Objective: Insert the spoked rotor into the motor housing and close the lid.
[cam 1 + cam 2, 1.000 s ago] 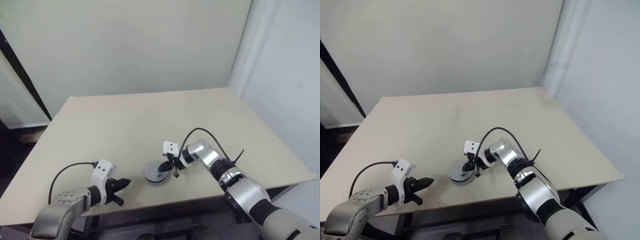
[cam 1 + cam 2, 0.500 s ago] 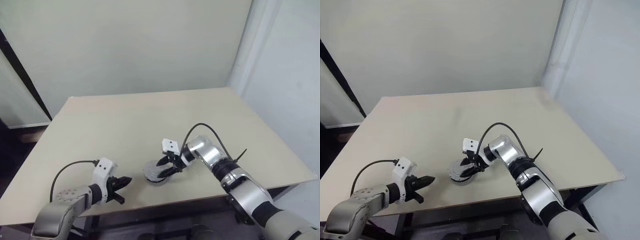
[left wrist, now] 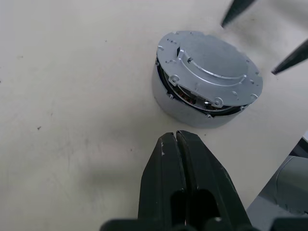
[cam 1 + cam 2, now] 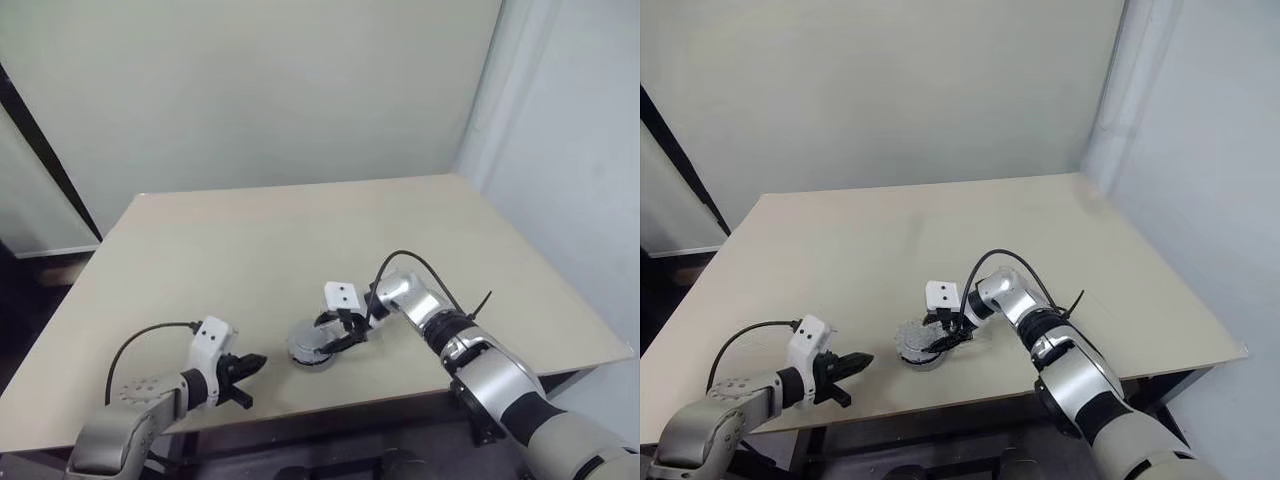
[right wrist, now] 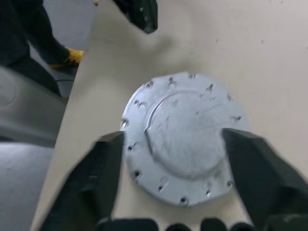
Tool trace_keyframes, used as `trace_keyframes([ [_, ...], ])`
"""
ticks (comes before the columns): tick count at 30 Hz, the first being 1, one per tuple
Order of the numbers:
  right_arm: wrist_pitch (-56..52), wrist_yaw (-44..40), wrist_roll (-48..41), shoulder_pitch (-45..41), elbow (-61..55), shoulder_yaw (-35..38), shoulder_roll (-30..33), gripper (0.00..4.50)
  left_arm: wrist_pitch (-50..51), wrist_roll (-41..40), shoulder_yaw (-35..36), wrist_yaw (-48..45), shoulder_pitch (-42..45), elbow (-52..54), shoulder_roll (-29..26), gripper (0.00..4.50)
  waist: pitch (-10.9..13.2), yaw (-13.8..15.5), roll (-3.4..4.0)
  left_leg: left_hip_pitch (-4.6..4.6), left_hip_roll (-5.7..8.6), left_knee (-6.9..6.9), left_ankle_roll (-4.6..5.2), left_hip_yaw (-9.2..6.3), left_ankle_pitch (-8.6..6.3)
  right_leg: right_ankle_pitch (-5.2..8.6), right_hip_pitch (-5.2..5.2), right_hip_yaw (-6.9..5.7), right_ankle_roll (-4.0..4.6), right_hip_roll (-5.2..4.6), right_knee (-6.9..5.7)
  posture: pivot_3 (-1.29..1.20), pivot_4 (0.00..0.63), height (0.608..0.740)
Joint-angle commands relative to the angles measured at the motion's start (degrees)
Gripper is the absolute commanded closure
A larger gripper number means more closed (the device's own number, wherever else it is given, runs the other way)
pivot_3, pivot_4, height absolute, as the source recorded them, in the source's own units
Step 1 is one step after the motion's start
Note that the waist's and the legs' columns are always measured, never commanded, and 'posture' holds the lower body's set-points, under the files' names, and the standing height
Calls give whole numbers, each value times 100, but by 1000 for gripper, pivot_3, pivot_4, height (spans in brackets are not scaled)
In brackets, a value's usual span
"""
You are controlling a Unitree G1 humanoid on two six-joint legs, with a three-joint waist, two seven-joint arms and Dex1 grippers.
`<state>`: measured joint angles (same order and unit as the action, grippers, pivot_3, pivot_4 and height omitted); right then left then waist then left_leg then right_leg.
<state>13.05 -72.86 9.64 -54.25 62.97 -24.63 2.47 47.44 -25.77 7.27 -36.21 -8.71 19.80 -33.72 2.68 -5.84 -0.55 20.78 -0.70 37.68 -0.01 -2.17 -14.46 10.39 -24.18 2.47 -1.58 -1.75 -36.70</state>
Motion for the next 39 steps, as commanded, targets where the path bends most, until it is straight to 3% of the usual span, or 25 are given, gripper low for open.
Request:
trace_keyframes([
  [1, 191, 142, 38, -303, 117, 124, -72, 45, -109, -78, 150, 28, -34, 222, -7, 4500, 1, 0, 1, 0, 0, -1, 0, 0, 0, 0, 0, 0, 0, 0, 0, 0, 0, 740],
  [39, -107, 597, 572, -638, 1207, 345, -593, 45, 132, -319, 539, 211, -789, 915, -165, 4500, 19, -35, 22, -1, -1, -9, -1, -1, 0, 2, -5, 1, 3, -1, 0, 0, 0, 740],
])
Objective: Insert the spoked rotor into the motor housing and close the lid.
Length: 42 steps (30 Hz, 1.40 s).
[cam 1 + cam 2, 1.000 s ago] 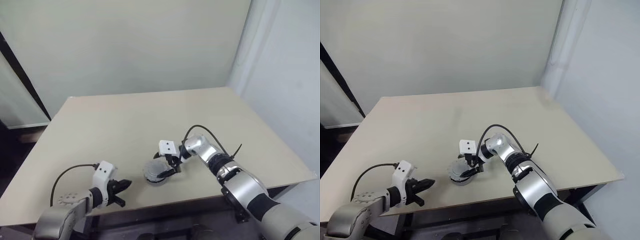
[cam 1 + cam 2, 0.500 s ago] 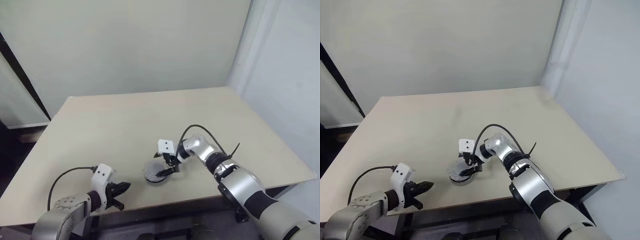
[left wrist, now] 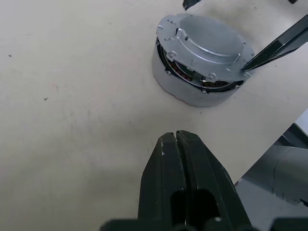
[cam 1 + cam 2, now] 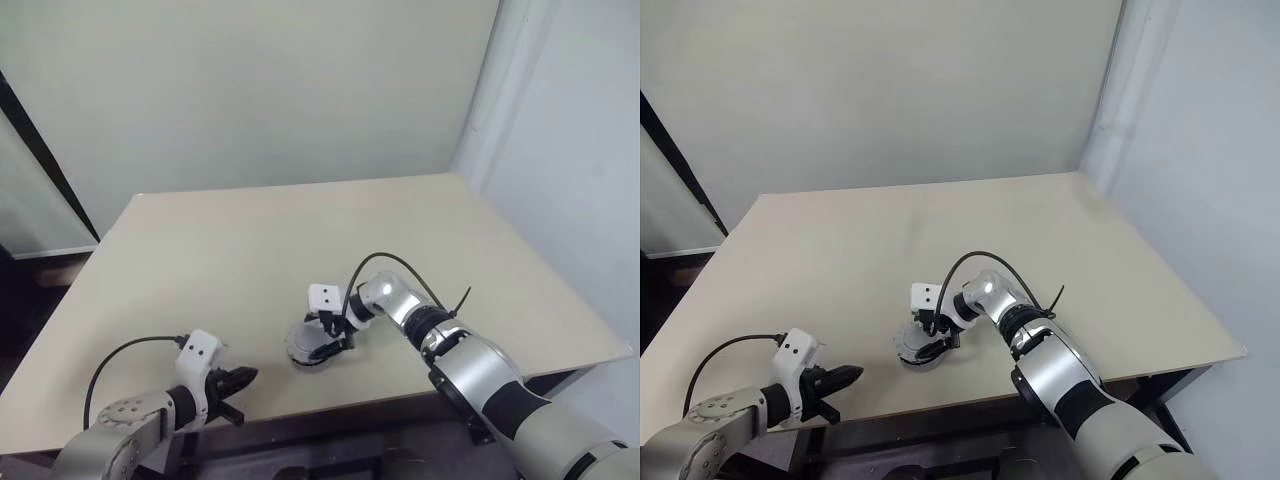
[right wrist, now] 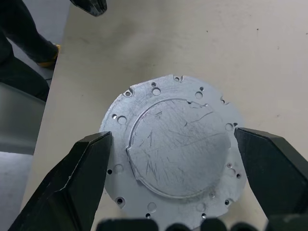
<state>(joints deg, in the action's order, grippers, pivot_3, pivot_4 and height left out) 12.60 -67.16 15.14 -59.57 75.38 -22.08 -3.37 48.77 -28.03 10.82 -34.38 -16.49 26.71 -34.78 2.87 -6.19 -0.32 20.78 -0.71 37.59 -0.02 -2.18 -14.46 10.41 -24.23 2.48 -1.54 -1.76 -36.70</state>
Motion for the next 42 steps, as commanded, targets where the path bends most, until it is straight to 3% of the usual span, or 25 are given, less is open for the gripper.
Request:
trace_keyframes([
  [1, -76, 25, 26, -93, -32, 100, -12, 45, 6, -96, 189, 33, -29, 240, -59, 4500, 0, 0, -1, 0, 0, 0, 0, 0, 0, 0, 0, 0, 0, 0, 0, 0, 0, 740],
  [5, -123, 30, 60, -69, -23, 114, -20, 45, 18, -105, 202, 48, -57, 261, -60, 4500, 2, 0, 1, 0, 0, 0, 0, -1, 0, 0, -1, -1, 0, 0, 0, 0, 0, 740],
  [9, -134, 67, 81, -50, -15, 129, -24, 1174, 25, -106, 198, 64, -54, 273, -50, 4500, 2, -1, 1, 0, 0, -2, -1, -1, 0, 0, -2, -1, 0, 0, 0, 0, 0, 740],
  [32, -144, 372, 275, -23, -12, -53, -26, 1173, 71, -88, 3, 92, 236, 224, 9, 4500, 2, -1, 0, -6, 0, -2, 0, -2, 0, 1, 3, -2, 1, 0, 0, 0, 0, 740],
  [42, -59, 360, 356, -39, -10, -145, 20, 1173, 36, 59, -756, 196, 891, -369, 492, 4500, -2, -3, -5, -17, 2, 9, 0, -5, 0, 1, 20, -3, 1, 1, -2, 0, 0, 740],
])
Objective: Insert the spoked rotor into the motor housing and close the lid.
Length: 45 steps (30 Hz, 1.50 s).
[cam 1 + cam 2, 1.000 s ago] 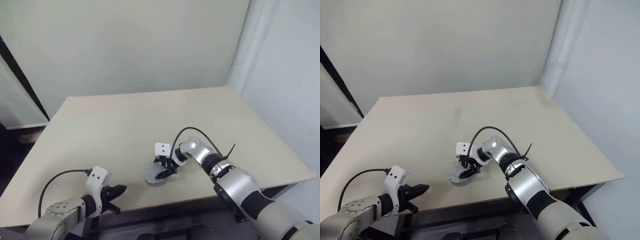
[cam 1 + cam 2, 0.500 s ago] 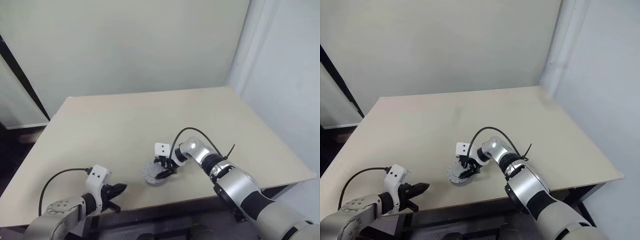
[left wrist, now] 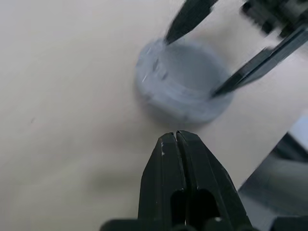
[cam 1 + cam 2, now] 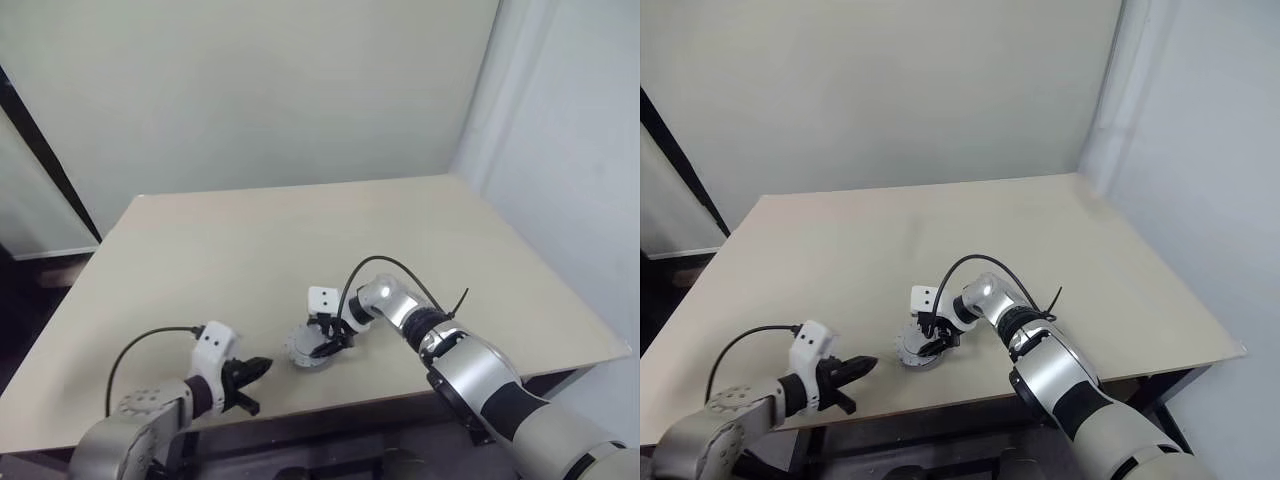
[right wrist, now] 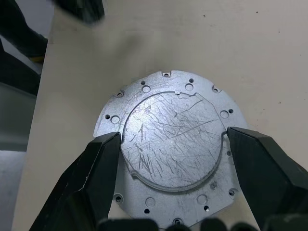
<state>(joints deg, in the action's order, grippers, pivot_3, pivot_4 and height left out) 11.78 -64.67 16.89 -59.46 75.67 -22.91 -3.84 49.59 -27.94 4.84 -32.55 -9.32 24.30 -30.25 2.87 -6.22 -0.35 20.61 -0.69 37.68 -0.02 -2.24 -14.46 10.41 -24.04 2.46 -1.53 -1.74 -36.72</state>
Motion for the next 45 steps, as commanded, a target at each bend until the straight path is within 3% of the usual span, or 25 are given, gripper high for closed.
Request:
trace_keyframes([
  [1, 26, 112, 192, -54, -39, -66, 74, 1173, -46, 54, -223, 29, 275, -253, 106, 4500, -2, 0, -3, -1, 0, 0, 0, -1, 0, 0, 1, 0, 0, 1, 0, 0, 0, 740],
  [17, 29, 104, 268, -70, -34, -127, 172, 1173, -630, 625, -944, 141, 1339, -1894, 650, 4500, 0, 73, 14, -10, 11, 21, 1, -11, 1, 1, 35, 0, -1, -5, 4, 0, 0, 740],
  [31, -99, 104, 110, -133, -70, 122, 147, 1173, -669, 981, -1196, 152, 1394, -2126, 586, 4500, 1, 82, 27, -4, 39, 25, -4, -46, -1, 1, 60, -3, -2, -23, 13, 0, 0, 740],
  [32, -157, 117, 61, -156, -72, 183, 127, 433, -660, 988, -1191, 169, 1392, -2121, 587, 4500, 1, 79, 26, -4, 43, 25, -4, -52, -1, 1, 60, -3, -2, -23, 11, 0, 0, 740],
  [34, -258, 119, -96, -213, -86, 374, 74, 31, -653, 1000, -1185, 181, 1395, -2120, 595, 4500, 0, 71, 28, -6, 58, 25, -3, -78, -1, 1, 59, -4, -3, -19, 6, 0, 0, 740],
  [41, -942, -23, -912, -518, -208, 1331, -86, 31, -619, 1031, -1187, 184, 1419, -2147, 608, 4500, 7, 73, 43, -4, 98, 13, -3, -166, -1, 1, 61, -23, -3, -12, 2, 0, 0, 740],
  [45, -1612, 311, -1327, -692, -217, 1878, -9, 31, -605, 1066, -1210, 166, 1464, -2201, 655, 4500, 11, 73, 49, -4, 99, 12, -4, -172, -1, 1, 62, -27, -2, -12, 2, 0, 0, 740],
])
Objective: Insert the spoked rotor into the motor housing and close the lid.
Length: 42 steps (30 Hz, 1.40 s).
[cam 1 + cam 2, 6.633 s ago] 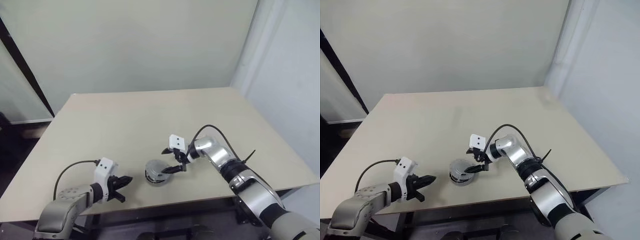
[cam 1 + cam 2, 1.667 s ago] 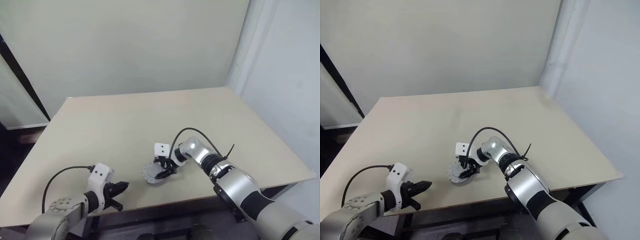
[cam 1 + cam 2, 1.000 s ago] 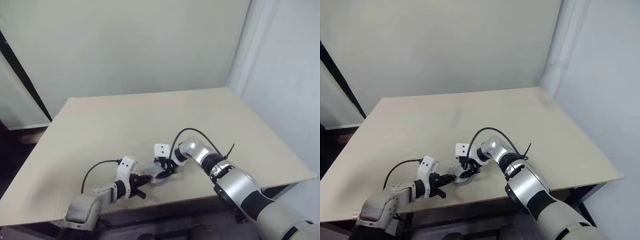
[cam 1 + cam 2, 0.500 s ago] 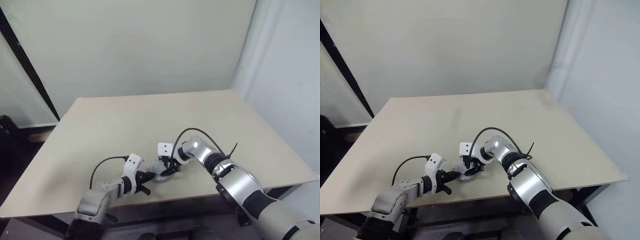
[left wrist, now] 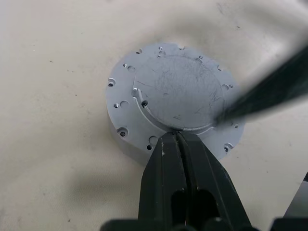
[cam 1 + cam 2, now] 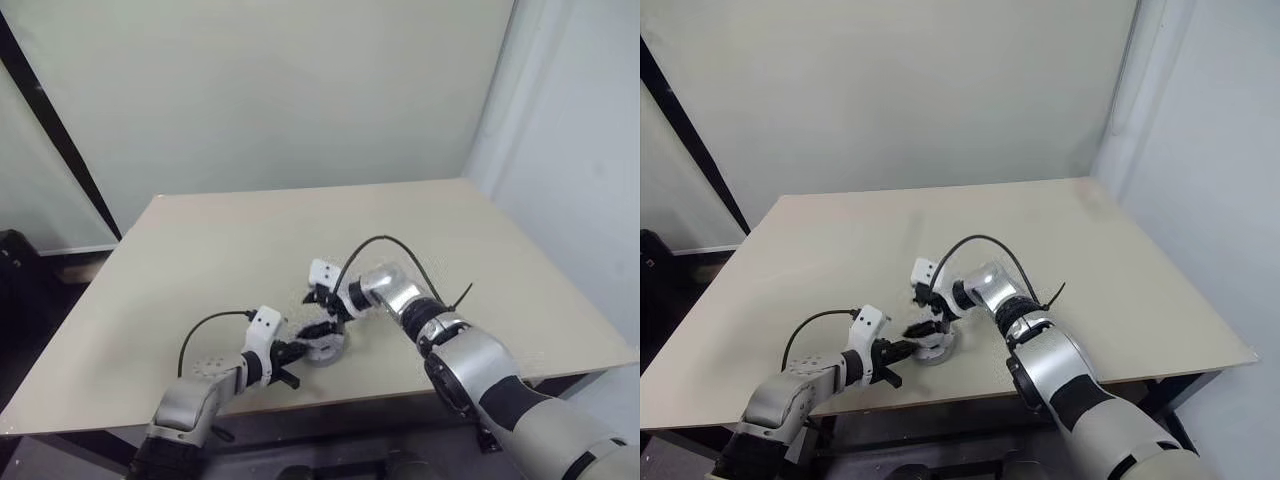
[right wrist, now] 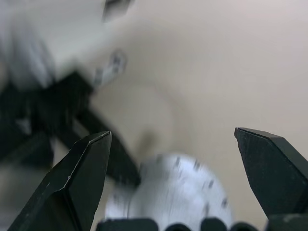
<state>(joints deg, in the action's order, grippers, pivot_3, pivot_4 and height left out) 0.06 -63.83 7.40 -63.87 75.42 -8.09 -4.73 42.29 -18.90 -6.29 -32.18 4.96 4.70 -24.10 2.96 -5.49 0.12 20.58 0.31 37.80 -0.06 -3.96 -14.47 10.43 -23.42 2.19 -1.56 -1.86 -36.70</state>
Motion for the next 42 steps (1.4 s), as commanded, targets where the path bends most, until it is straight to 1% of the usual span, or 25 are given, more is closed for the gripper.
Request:
trace_keyframes([
  [1, -619, 365, -432, -281, -190, 484, 119, 31, 125, 171, -103, 126, 43, -251, 51, 4500, 2, 0, 4, 2, 1, 0, 0, 0, 0, 0, 0, 0, 0, -1, 0, 0, 0, 740],
  [5, -2044, 1275, -644, -373, -41, 860, 443, 31, 100, 191, -128, 106, 90, -325, 98, 4500, 5, 6, 8, 7, 7, 2, 0, 1, 0, 0, 0, 1, 0, -8, 3, 0, 0, 740],
  [8, -3074, 1557, -757, -275, 37, 1031, 657, 31, 76, 195, -138, 97, 127, -373, 126, 4500, 7, 5, 12, 11, 14, 4, 0, 1, 0, 0, 1, 2, 0, -16, 8, 0, 0, 740],
  [12, -3852, 1792, -969, -12, 8, 1324, 823, 31, 65, 191, -132, 94, 169, -410, 151, 4500, 10, 2, 26, 11, 18, 4, 0, -2, 0, 1, 0, -1, 0, -17, 11, 0, 0, 740],
  [16, -4394, 1874, -1334, 207, -59, 1698, 773, 31, 54, 177, -104, 89, 201, -457, 168, 4500, 25, -8, 50, 20, 19, 6, -1, -9, -1, 1, -4, -8, 0, -17, 15, 0, 0, 740],
  [19, -4588, 1981, -1583, 394, -109, 1941, 615, 31, 58, 177, -86, 77, 223, -478, 167, 4500, 25, -22, 61, 24, 19, 4, -1, -27, -1, 1, -2, -26, 0, -15, 39, 0, 0, 740],
  [21, -4701, 2096, -1790, 479, -127, 2156, 516, 31, 66, 172, -72, 72, 236, -482, 163, 4500, 25, -28, 72, 44, 19, -8, -1, -74, -1, 1, -2, -65, -1, -11, 100, 0, 0, 740],
  [22, -4741, 2151, -1866, 501, -138, 2240, 489, 31, 71, 171, -66, 71, 240, -482, 163, 4500, 25, -27, 72, 59, 24, -6, 0, -93, -1, 1, -3, -78, -1, -13, 106, 0, 0, 740],
  [28, -4905, 2576, -2374, 677, -144, 2804, 193, 31, 117, 144, -6, 108, 246, -423, 159, 4500, 27, -26, 75, 73, 24, -2, -1, -137, -1, 0, -12, -113, -1, -13, 104, 0, 0, 740],
  [32, -4850, 2819, -2567, 733, -159, 3051, 86, 31, 130, 143, 11, 122, 229, -395, 165, 4500, 27, -27, 75, 75, 17, -32, -1, -149, -1, 0, -15, -136, -1, -13, 104, 0, 0, 740],
  [40, -4876, 3266, -2803, 788, -145, 3397, -27, 31, 134, 141, 63, 179, 206, -371, 174, 4500, 27, -31, 75, 95, 16, -82, 1, -158, 0, 0, -72, -148, -1, -8, 102, 0, 0, 740],
  [42, -4850, 3407, -2842, 803, -146, 3443, -34, 401, 130, 124, 116, 205, 210, -378, 192, 4500, 27, -31, 75, 95, 16, -83, 2, -158, 0, 0, -79, -149, 0, -7, 101, 0, 0, 740],
])
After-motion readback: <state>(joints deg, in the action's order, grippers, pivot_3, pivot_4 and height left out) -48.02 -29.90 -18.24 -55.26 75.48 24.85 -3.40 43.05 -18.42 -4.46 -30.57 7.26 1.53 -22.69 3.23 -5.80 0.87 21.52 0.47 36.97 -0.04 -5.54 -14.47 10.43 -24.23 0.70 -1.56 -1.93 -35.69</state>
